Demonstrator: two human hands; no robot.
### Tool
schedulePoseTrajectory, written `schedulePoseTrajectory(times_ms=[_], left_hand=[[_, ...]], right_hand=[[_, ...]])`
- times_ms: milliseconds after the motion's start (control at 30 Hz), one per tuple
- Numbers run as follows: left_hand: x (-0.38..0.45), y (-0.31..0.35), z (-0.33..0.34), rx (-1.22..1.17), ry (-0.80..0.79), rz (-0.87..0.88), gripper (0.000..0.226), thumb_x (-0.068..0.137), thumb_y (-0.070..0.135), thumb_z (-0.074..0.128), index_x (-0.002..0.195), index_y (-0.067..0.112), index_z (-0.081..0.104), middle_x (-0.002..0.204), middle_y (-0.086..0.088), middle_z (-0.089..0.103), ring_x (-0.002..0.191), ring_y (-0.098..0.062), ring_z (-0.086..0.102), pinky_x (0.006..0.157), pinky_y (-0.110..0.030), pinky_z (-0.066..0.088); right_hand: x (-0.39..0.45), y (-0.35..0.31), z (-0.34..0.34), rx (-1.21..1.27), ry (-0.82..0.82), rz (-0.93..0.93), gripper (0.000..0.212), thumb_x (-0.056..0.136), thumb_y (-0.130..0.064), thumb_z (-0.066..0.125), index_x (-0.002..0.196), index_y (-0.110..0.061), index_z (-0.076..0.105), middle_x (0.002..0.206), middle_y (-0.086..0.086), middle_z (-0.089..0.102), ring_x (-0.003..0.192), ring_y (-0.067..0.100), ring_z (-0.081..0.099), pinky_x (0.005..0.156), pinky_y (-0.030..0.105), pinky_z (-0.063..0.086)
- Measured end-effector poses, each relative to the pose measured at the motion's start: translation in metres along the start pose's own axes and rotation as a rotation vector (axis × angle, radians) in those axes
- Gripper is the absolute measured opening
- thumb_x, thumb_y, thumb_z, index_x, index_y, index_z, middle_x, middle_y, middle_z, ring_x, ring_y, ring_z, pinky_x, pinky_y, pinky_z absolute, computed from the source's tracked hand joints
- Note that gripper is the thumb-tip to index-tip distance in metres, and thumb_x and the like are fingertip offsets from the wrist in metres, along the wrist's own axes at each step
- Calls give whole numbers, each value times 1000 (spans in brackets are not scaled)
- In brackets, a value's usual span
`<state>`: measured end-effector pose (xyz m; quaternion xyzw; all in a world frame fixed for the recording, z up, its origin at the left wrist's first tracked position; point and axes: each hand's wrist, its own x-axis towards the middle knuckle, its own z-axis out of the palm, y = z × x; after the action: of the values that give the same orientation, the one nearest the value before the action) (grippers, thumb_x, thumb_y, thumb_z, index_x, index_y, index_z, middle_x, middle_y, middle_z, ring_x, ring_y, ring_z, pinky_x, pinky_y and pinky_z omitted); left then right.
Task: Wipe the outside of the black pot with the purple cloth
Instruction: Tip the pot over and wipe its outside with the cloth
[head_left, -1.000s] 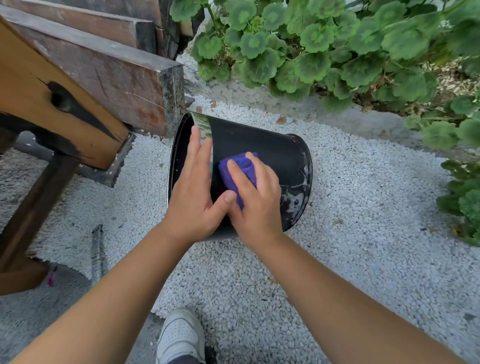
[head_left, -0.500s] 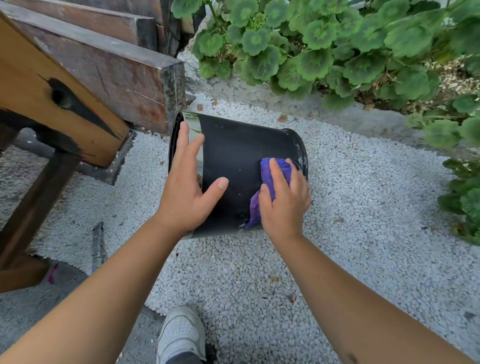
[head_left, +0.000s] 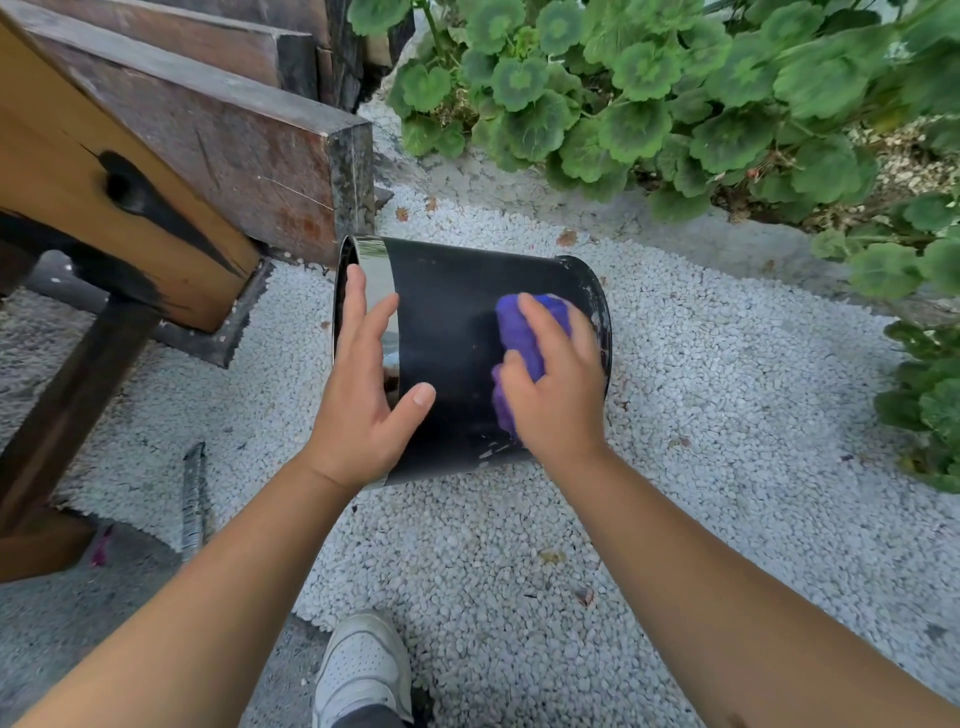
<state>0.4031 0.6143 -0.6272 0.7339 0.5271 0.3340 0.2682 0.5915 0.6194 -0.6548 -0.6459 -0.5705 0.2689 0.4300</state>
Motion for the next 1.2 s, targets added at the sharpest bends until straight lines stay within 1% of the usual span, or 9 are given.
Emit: schedulePoseTrajectory(times_ms=[167, 300, 467, 600, 767, 867, 1000, 1100, 1200], left_hand=[[9, 7, 5, -1, 1, 40, 97, 93, 70, 30, 147, -10, 23, 159, -34, -2, 152, -36, -1, 122, -37, 8], [12, 4, 5, 4, -12, 61, 97, 92, 71, 33, 148, -8, 23, 159, -32, -3, 152, -36, -1, 123, -42, 10], [11, -3, 2, -24, -8, 1, 97, 90, 72, 38, 150, -3, 23, 162, -22, -7, 153, -25, -5, 110, -65, 28], [16, 0, 4, 27, 20, -8, 86, 93, 64, 42, 147, -1, 29, 163, -22, -4, 153, -15, -7, 123, -34, 9], [20, -1, 4, 36, -1, -53, 71, 90, 47, 53, 146, 8, 33, 165, -11, -6, 152, -10, -6, 119, -19, 10], [14, -11, -6, -61, -36, -89, 74, 91, 47, 54, 154, 23, 23, 165, 10, -8, 150, 0, -2, 112, -13, 25], [-31, -23, -6, -251, -42, -224, 87, 90, 46, 58, 155, 41, 0, 161, 25, 12, 144, -6, 32, 114, -32, 35], [-54, -23, 1, -242, -37, -336, 95, 86, 49, 59, 148, 54, -13, 163, 25, 1, 145, -2, 29, 117, -46, 32], [-43, -13, -5, -272, -31, -354, 97, 86, 45, 58, 152, 40, -13, 160, 32, 3, 145, 5, 22, 116, -28, 33]], right_hand=[[-31, -40, 38, -122, -139, -301, 45, 91, -30, 50, 136, -27, 52, 148, 14, 39, 120, 38, 42, 101, 50, 40], [-35, -22, 44, -253, -67, -236, 44, 94, -38, 48, 137, -29, 49, 150, 14, 40, 133, 40, 35, 97, 55, 35], [-21, 17, 28, -292, -19, -27, 47, 92, -33, 49, 139, -26, 52, 151, 15, 41, 136, 40, 35, 103, 62, 33], [-14, 44, 15, -305, -2, 102, 47, 96, -30, 52, 143, -31, 47, 156, 10, 35, 143, 39, 26, 108, 62, 27], [-9, 66, 3, -227, -87, 182, 50, 99, -33, 49, 148, -34, 37, 161, 4, 22, 149, 39, 4, 116, 62, 20], [-8, 69, 2, -191, -86, 197, 51, 99, -37, 48, 148, -37, 32, 162, 1, 17, 149, 39, 2, 115, 56, 23], [-10, 67, 5, -192, -97, 194, 53, 98, -40, 49, 148, -39, 31, 163, 3, 12, 148, 38, 14, 113, 59, 31], [-7, 65, 3, -106, -110, 138, 54, 96, -34, 56, 146, -39, 36, 162, -2, 13, 143, 27, 29, 113, 50, 35], [-1, 63, 1, -49, -88, 139, 52, 94, -28, 59, 143, -37, 44, 160, -5, 21, 139, 20, 34, 112, 38, 33]])
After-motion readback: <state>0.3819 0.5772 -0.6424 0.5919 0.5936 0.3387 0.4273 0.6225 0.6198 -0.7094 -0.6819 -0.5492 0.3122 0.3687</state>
